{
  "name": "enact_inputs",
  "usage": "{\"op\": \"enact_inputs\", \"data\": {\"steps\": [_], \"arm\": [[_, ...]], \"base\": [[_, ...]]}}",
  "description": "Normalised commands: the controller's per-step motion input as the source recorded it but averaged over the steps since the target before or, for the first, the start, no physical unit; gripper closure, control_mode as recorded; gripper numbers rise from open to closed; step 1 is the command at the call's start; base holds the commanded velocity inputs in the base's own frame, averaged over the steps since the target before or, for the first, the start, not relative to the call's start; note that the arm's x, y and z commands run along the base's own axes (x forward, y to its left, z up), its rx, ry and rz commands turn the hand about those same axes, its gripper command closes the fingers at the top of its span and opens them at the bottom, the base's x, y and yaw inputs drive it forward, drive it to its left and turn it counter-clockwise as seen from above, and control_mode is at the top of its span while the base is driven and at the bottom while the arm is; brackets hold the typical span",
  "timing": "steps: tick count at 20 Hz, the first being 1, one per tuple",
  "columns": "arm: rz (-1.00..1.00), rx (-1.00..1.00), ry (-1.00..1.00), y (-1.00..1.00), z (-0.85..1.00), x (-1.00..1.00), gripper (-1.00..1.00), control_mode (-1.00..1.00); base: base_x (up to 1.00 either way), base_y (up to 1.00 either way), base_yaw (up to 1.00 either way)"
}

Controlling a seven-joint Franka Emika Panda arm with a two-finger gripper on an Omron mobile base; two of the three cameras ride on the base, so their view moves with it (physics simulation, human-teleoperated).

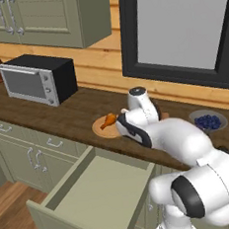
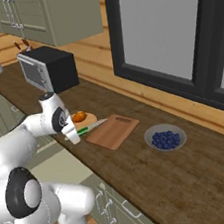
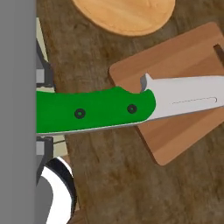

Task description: Pick up the knife from the drawer and place it on the cutting board. Then place the meat from the plate to the cutting board.

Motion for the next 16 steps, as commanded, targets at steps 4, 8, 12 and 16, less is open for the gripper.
{"op": "enact_inputs", "data": {"steps": [4, 8, 12, 16], "arm": [[0.0, 0.0, 0.11, -0.56, 0.0, 0.8, 1.0, -1.0], [0.0, 0.0, 0.1, -0.39, -0.18, 0.62, 1.0, -1.0], [0.0, -0.01, 0.02, -0.22, -0.66, 0.61, 1.0, -1.0], [0.0, 0.0, 0.0, -0.21, -0.71, 0.67, 1.0, -1.0]], "base": [[0.0, 0.0, 0.0], [0.0, 0.0, 0.0], [0.0, 0.0, 0.0], [0.0, 0.0, 0.0]]}}
